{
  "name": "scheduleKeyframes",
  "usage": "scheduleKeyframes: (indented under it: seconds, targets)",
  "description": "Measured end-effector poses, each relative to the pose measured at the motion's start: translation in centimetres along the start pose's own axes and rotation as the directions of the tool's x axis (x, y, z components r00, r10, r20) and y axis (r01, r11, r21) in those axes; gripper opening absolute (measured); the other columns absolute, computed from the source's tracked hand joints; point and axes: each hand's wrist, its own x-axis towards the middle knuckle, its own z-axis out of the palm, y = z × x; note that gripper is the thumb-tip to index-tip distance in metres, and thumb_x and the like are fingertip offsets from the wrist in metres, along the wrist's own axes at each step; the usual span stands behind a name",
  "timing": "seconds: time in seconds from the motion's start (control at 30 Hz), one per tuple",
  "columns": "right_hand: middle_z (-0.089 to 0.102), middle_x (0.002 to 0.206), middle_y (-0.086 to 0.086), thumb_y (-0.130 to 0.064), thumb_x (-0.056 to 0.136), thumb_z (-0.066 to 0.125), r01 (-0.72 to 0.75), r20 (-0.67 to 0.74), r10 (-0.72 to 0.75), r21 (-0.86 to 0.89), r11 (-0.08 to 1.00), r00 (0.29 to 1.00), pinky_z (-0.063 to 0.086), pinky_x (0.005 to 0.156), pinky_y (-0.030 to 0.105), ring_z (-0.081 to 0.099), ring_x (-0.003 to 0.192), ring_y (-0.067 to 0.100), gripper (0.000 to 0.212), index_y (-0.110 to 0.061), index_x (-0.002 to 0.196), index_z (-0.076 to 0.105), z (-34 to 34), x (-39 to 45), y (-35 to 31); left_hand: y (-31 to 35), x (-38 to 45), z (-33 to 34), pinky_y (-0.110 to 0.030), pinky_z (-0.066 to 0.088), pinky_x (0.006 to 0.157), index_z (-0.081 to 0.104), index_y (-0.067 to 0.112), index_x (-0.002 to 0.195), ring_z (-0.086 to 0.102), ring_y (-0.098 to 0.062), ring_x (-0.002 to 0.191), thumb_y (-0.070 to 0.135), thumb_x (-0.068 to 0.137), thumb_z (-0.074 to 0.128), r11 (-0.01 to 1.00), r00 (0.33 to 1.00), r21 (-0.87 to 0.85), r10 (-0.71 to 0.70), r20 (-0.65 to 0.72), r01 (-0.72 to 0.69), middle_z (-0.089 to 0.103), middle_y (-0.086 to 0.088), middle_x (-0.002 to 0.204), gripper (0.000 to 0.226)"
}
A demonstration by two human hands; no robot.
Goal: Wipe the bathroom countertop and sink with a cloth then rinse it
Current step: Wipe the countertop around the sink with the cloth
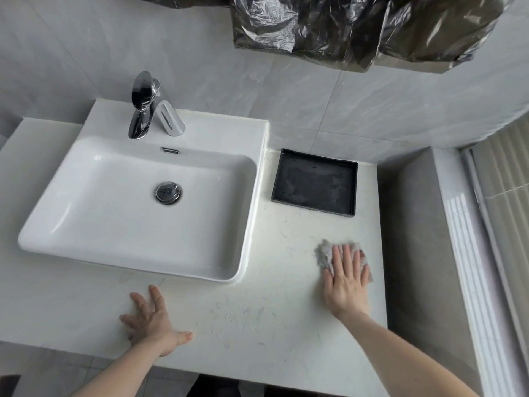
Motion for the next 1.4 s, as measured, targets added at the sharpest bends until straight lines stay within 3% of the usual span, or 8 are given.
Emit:
scheduleKeyframes:
  seconds: [0.17, 0.33, 0.57, 0.7, 0.83, 1.0, 1.13, 1.4]
  targets:
    - [-0.025, 0.171, -0.003, -0.067, 0.103, 0.017, -0.039, 0.008, 0.039, -0.005, 0.999, 0.999, -0.016, 0.126, 0.052, -0.027, 0.157, 0.025, 0.072, -0.039, 0.163, -0.010, -1.2, 1.0, 0.7, 0.1, 0.0, -0.1, -0.057, 0.036, 0.115, -0.037, 0.026, 0.150, -0.006, -0.058, 0.148, 0.068, 0.059, 0.085, 1.000, 1.000, 0.016, -0.014, -0.004, 0.014, -0.043, -0.013, 0.157, 0.158]
    - [-0.024, 0.171, 0.001, -0.060, 0.104, 0.019, -0.147, 0.025, 0.146, 0.081, 0.986, 0.989, -0.010, 0.125, 0.062, -0.023, 0.157, 0.033, 0.071, -0.033, 0.165, -0.005, 0.3, 0.2, -4.7, 0.3, -0.3, -0.2, -0.057, 0.033, 0.116, -0.036, 0.025, 0.151, -0.005, -0.057, 0.148, 0.068, 0.061, 0.084, 0.999, 1.000, 0.034, -0.020, -0.004, 0.021, -0.042, -0.014, 0.157, 0.156]
    - [-0.018, 0.173, 0.000, -0.048, 0.106, 0.023, 0.119, 0.062, -0.126, 0.106, 0.987, 0.990, -0.015, 0.124, 0.060, -0.025, 0.157, 0.031, 0.066, -0.031, 0.166, 0.001, 4.4, -3.7, -16.6, 0.1, 0.2, 0.0, -0.062, 0.030, 0.115, -0.039, 0.023, 0.149, -0.010, -0.059, 0.147, 0.066, 0.063, 0.085, 1.000, 1.000, 0.029, -0.005, 0.021, 0.004, -0.046, -0.015, 0.155, 0.156]
    - [-0.011, 0.174, -0.009, -0.047, 0.108, 0.023, 0.209, 0.012, -0.211, 0.093, 0.973, 0.977, -0.006, 0.127, 0.058, -0.020, 0.159, 0.024, 0.062, -0.034, 0.166, 0.006, 5.4, -5.5, -15.5, 0.2, 0.4, 0.0, -0.063, 0.028, 0.114, -0.039, 0.021, 0.149, -0.008, -0.061, 0.146, 0.065, 0.064, 0.085, 1.000, 1.000, 0.028, 0.004, 0.031, -0.005, -0.044, -0.017, 0.155, 0.157]
    - [-0.014, 0.173, -0.012, -0.047, 0.107, 0.021, -0.009, -0.066, 0.017, 0.129, 0.992, 0.998, -0.010, 0.128, 0.053, -0.019, 0.159, 0.021, 0.062, -0.039, 0.165, 0.001, 5.1, -6.2, -9.8, 0.1, 0.4, -0.2, -0.062, 0.020, 0.118, -0.039, 0.016, 0.149, -0.008, -0.063, 0.145, 0.066, 0.064, 0.083, 0.999, 0.999, 0.034, 0.024, 0.042, -0.026, -0.042, -0.023, 0.155, 0.157]
    - [-0.009, 0.175, -0.004, -0.040, 0.110, 0.024, -0.303, -0.108, 0.329, 0.200, 0.932, 0.938, -0.005, 0.129, 0.053, -0.014, 0.160, 0.022, 0.061, -0.031, 0.166, 0.003, 3.7, -7.9, -1.4, -0.2, 0.5, 0.1, -0.065, 0.028, 0.112, -0.040, 0.018, 0.148, -0.007, -0.064, 0.144, 0.066, 0.063, 0.084, 0.999, 0.998, 0.009, 0.045, 0.042, -0.046, -0.044, -0.020, 0.155, 0.158]
    - [-0.011, 0.174, -0.002, -0.042, 0.109, 0.026, -0.425, -0.030, 0.450, 0.281, 0.861, 0.893, -0.009, 0.127, 0.054, -0.015, 0.160, 0.025, 0.063, -0.029, 0.167, 0.002, 3.0, -7.4, -4.2, -0.2, 0.5, 0.0, -0.067, 0.028, 0.112, -0.040, 0.017, 0.148, -0.008, -0.065, 0.144, 0.066, 0.062, 0.084, 1.000, 0.998, -0.006, 0.031, 0.051, -0.031, -0.044, -0.021, 0.154, 0.159]
    - [-0.029, 0.169, -0.002, -0.049, 0.106, 0.020, 0.076, 0.043, -0.084, 0.165, 0.983, 0.996, -0.021, 0.123, 0.058, -0.035, 0.153, 0.027, 0.067, -0.032, 0.165, -0.008, 5.9, -7.9, -17.1, 0.1, 0.3, 0.0, -0.065, 0.029, 0.112, -0.038, 0.015, 0.149, -0.004, -0.066, 0.144, 0.069, 0.062, 0.083, 0.999, 0.999, 0.032, 0.021, 0.028, -0.022, -0.040, -0.023, 0.155, 0.159]
